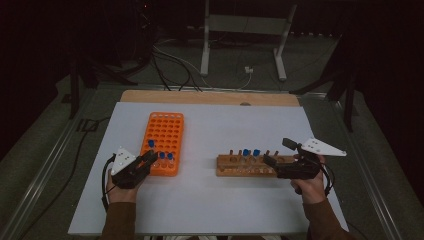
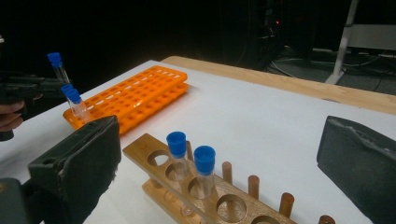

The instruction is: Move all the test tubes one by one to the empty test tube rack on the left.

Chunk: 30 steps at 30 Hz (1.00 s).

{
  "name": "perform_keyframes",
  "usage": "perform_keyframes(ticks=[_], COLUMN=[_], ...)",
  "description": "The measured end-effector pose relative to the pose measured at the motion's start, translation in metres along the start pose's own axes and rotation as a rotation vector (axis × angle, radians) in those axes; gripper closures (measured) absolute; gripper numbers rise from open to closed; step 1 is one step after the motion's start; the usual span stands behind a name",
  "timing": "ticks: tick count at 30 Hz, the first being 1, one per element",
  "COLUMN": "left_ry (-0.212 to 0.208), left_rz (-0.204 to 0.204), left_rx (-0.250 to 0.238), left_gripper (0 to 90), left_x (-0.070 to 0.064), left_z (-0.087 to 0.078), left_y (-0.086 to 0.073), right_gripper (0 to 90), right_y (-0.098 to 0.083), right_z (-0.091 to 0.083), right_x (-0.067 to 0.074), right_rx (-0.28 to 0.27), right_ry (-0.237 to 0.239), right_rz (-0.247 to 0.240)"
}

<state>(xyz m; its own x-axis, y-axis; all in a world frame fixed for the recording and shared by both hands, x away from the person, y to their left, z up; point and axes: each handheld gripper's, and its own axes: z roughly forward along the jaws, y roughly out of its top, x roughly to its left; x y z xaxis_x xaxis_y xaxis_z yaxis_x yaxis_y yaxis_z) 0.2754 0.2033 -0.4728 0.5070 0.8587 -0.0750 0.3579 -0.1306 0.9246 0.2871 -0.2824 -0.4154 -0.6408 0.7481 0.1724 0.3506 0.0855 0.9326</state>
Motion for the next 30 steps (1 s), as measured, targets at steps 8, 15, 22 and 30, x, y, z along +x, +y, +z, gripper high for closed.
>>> perform_keyframes(ticks=[8, 15, 22, 30], left_ry=[0.003, 0.01, 0.02, 0.028], left_rz=[-0.004, -0.005, 0.022, 0.002], left_rx=[0.016, 0.047, 0.111, 0.142], left_gripper=[78.3, 78.4, 78.4, 78.4], left_x=[0.0, 0.001, -0.004, -0.003], left_z=[0.004, 0.009, 0.015, 0.01], left_y=[-0.003, -0.008, -0.015, -0.017], right_gripper=[0.0, 0.0, 0.0, 0.0], right_y=[0.0, 0.0, 0.0, -0.001], right_z=[0.0, 0.001, 0.001, 0.0], right_x=[0.001, 0.002, 0.002, 0.002], right_rx=[0.001, 0.002, 0.002, 0.001], right_ry=[0.002, 0.004, 0.003, 0.006], right_rz=[-0.004, -0.006, -0.006, -0.005])
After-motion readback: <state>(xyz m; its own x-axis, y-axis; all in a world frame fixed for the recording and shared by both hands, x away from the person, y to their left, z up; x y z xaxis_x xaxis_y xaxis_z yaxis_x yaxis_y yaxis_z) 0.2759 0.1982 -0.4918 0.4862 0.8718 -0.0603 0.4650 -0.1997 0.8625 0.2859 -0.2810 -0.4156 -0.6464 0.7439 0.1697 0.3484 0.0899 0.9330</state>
